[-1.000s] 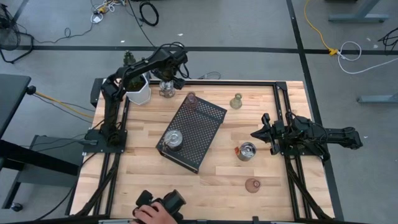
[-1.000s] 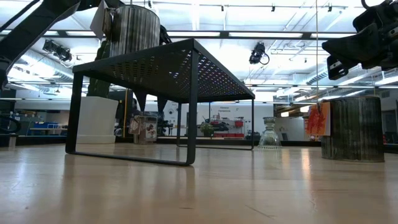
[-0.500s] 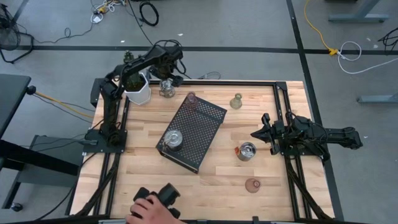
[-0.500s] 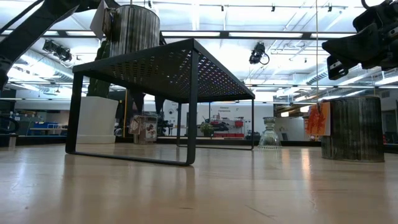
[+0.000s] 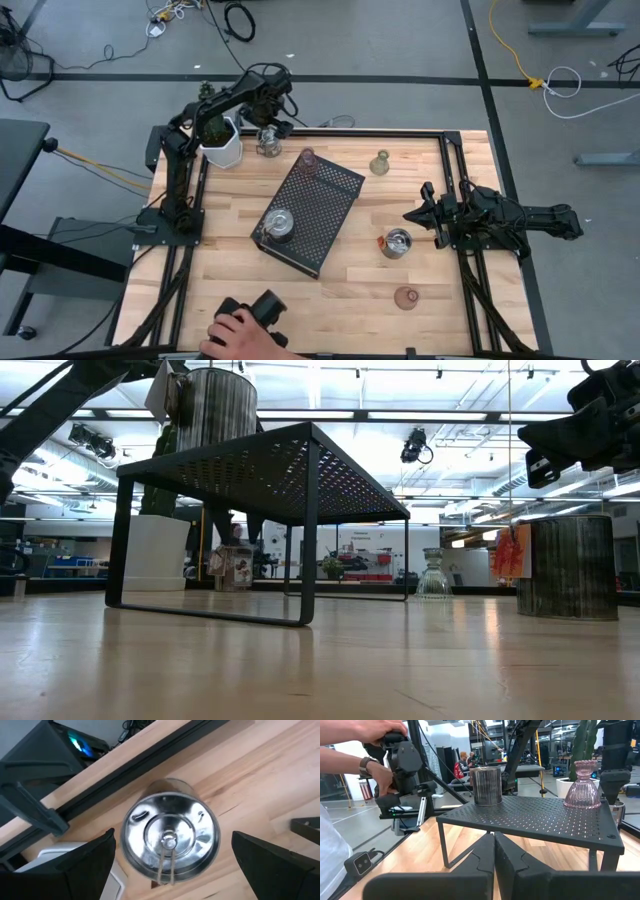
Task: Pick & Place candle stick holders
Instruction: Put the top silver scented candle on the shelf
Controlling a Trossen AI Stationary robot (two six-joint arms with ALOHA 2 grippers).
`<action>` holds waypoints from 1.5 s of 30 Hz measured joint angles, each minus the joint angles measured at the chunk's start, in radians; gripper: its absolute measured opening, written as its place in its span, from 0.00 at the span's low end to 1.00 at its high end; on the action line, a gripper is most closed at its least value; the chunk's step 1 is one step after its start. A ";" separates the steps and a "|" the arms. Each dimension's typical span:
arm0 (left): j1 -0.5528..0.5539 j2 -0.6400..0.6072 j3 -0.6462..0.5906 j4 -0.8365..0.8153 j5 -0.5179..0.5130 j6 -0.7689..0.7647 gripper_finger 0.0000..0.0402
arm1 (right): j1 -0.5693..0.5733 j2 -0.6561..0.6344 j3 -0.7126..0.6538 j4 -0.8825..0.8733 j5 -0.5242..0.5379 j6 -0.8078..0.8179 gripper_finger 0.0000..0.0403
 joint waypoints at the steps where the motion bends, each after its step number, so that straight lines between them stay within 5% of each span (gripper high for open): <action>1: 0.000 0.000 0.000 0.005 0.002 0.002 1.00 | 0.000 0.000 0.000 0.000 0.000 0.000 0.03; 45: 0.005 0.079 0.000 -0.021 0.036 0.049 0.99 | 0.000 0.000 0.000 0.000 0.000 0.000 0.03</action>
